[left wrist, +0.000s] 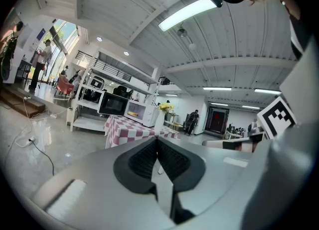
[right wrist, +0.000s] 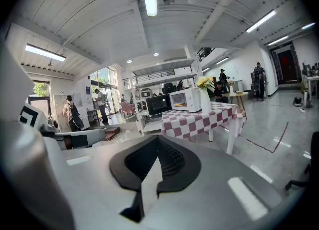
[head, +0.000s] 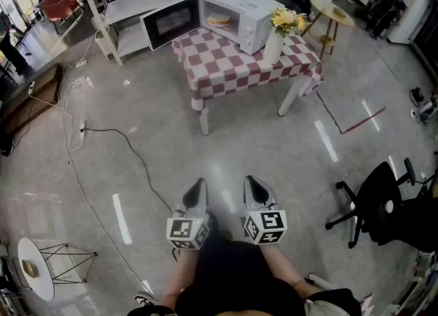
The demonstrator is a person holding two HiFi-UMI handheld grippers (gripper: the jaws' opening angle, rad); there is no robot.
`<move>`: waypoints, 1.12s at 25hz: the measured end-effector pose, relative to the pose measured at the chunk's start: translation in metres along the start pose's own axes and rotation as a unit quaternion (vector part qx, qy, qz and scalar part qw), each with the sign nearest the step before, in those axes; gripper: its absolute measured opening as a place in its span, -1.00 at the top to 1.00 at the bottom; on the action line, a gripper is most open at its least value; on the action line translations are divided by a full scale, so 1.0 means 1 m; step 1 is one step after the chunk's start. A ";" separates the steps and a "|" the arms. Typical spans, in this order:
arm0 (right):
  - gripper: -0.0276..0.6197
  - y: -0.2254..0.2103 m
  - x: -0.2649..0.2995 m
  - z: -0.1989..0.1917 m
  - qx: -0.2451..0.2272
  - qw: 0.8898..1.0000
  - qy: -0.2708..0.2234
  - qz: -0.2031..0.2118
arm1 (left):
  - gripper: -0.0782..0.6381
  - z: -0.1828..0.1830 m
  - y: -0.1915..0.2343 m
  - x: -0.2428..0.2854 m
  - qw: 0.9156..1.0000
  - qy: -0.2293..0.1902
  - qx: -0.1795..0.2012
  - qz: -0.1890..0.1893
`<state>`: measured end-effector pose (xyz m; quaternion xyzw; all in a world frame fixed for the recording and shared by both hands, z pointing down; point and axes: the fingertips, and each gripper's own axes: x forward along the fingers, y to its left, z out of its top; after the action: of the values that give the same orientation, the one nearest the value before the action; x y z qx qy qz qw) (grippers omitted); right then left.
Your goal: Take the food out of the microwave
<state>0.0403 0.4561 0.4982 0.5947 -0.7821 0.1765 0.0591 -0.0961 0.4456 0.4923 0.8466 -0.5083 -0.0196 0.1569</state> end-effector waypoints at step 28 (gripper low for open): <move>0.91 0.011 -0.033 -0.010 -0.012 0.999 0.006 0.036 | 0.76 0.001 -0.033 -0.025 0.994 0.018 0.096 -0.051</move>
<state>0.0380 0.4921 0.4956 0.5647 -0.8045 0.1724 0.0646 -0.0802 0.4817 0.4788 0.8826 -0.4612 0.0368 0.0832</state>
